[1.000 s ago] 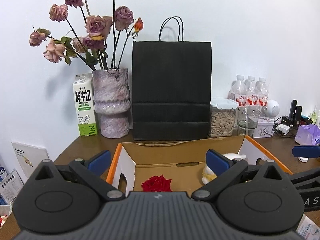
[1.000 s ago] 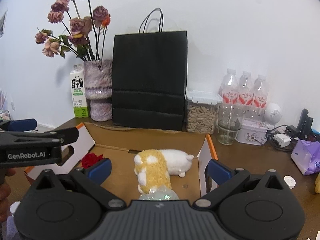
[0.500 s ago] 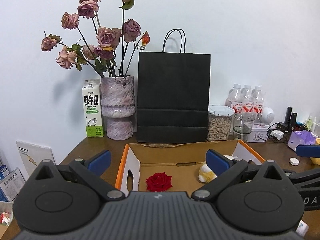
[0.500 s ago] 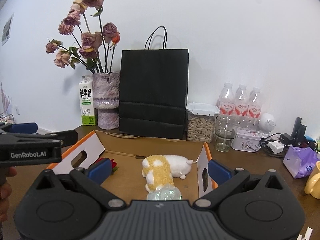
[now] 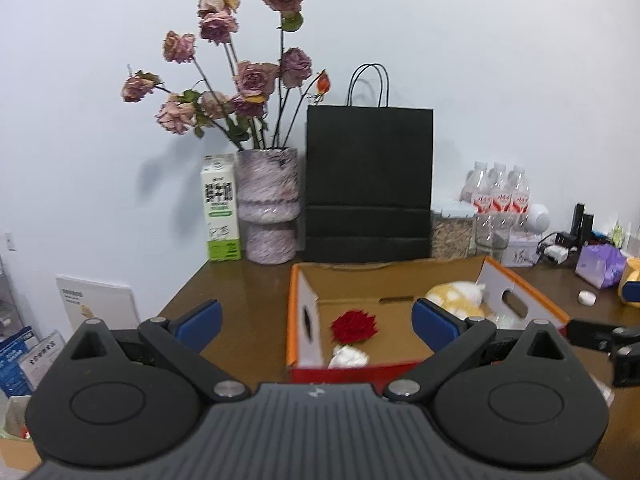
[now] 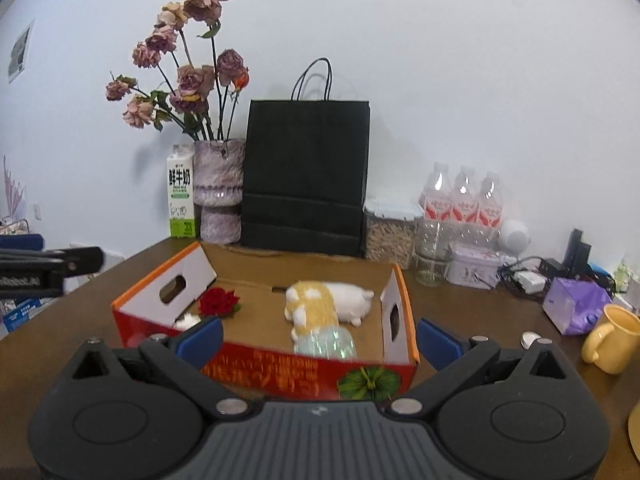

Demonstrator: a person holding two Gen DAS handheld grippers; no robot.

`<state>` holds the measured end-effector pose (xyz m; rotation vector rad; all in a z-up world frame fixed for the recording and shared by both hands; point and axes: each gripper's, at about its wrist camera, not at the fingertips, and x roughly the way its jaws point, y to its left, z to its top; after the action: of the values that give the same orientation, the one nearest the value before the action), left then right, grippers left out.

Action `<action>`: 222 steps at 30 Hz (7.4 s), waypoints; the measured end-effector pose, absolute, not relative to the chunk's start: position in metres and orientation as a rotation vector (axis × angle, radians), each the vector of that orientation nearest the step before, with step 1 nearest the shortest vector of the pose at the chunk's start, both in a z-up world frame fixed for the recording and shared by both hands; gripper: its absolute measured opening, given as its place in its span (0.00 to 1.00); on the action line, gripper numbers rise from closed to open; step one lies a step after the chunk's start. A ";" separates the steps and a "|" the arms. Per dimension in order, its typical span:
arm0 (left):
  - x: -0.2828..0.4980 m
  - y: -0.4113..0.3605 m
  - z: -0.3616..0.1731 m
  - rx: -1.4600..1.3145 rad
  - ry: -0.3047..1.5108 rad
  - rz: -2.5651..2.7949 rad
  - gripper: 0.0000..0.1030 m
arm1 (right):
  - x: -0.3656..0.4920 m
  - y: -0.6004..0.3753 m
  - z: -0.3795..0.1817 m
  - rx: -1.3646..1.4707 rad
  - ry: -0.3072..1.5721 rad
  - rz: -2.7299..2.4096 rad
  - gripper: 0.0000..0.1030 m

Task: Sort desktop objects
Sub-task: 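Withdraw both tools from the box back over the table, then grasp the white bottle cap with the left tool while the right tool grasps the cotton-bud container, then carry cap and cotton-bud container into the box and open both tools, then withdraw both tools from the box back over the table, then grasp the purple fabric pouch with the left tool while the right tool grasps the small orange item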

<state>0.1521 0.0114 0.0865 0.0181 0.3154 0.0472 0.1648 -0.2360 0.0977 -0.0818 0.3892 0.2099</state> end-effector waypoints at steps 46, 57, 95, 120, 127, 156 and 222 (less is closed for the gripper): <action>0.179 0.058 -0.012 -0.005 0.653 0.125 0.88 | 0.195 -0.269 0.000 -0.076 0.677 0.108 0.92; 0.184 0.059 -0.015 -0.048 0.655 0.083 0.53 | 0.204 -0.267 -0.004 -0.049 0.685 0.151 0.70; 0.263 -0.010 0.052 -0.090 0.341 -0.015 0.40 | 0.265 -0.198 0.072 0.004 0.332 0.279 0.62; 0.264 -0.012 0.034 -0.044 0.338 0.009 1.00 | 0.283 -0.190 0.036 -0.010 0.405 0.267 0.98; 0.259 -0.009 0.036 -0.062 0.315 0.031 1.00 | 0.279 -0.191 0.037 -0.016 0.396 0.254 1.00; 0.201 0.013 0.040 -0.064 0.232 0.003 1.00 | 0.226 -0.209 0.055 -0.024 0.368 0.230 1.00; 0.131 0.018 -0.014 -0.104 0.635 -0.008 0.14 | 0.167 -0.254 -0.003 -0.081 0.635 0.319 0.12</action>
<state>0.1311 0.0184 -0.0137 -0.1037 0.6352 -0.0081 0.1673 -0.2540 -0.0033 -0.0808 0.6351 0.3189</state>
